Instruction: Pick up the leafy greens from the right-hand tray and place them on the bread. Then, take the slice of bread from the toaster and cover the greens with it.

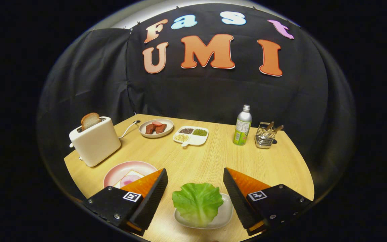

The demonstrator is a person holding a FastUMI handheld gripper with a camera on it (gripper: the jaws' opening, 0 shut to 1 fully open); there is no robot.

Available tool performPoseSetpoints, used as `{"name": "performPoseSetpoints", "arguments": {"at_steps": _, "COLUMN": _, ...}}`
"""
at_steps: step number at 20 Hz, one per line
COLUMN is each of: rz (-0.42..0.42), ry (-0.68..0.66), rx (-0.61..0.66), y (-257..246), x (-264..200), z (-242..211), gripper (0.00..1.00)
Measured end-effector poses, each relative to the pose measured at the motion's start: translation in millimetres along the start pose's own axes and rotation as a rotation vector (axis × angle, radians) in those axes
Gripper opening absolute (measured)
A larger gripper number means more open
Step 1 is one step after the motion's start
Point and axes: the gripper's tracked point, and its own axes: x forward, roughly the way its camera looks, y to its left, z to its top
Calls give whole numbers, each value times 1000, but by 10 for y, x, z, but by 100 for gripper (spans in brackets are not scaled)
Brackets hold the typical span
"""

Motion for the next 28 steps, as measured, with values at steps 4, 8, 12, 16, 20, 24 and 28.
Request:
{"name": "performPoseSetpoints", "arguments": {"at_steps": 4, "rz": 23, "ry": 90, "rx": -58, "y": 4, "x": 92, "z": -302, "gripper": 99}}
{"name": "performPoseSetpoints", "arguments": {"at_steps": 8, "rz": 43, "ry": 199, "rx": -77, "y": -4, "x": 189, "z": -638, "gripper": 99}}
{"name": "performPoseSetpoints", "arguments": {"at_steps": 12, "rz": 53, "ry": 291, "rx": -98, "y": -22, "x": 316, "z": -859, "gripper": 99}}
{"name": "performPoseSetpoints", "arguments": {"at_steps": 16, "rz": 62, "ry": 374, "rx": -100, "y": -54, "x": 401, "z": -1050, "gripper": 97}}
{"name": "performPoseSetpoints", "arguments": {"at_steps": 20, "rz": 83, "ry": 465, "rx": -97, "y": -44, "x": 481, "z": -1251, "gripper": 87}}
{"name": "performPoseSetpoints", "arguments": {"at_steps": 24, "rz": 96, "ry": 485, "rx": -121, "y": -2, "x": 526, "z": -1265, "gripper": 76}}
{"name": "performPoseSetpoints", "arguments": {"at_steps": 28, "rz": 118, "ry": 484, "rx": -132, "y": 59, "x": 531, "z": -1265, "gripper": 52}}
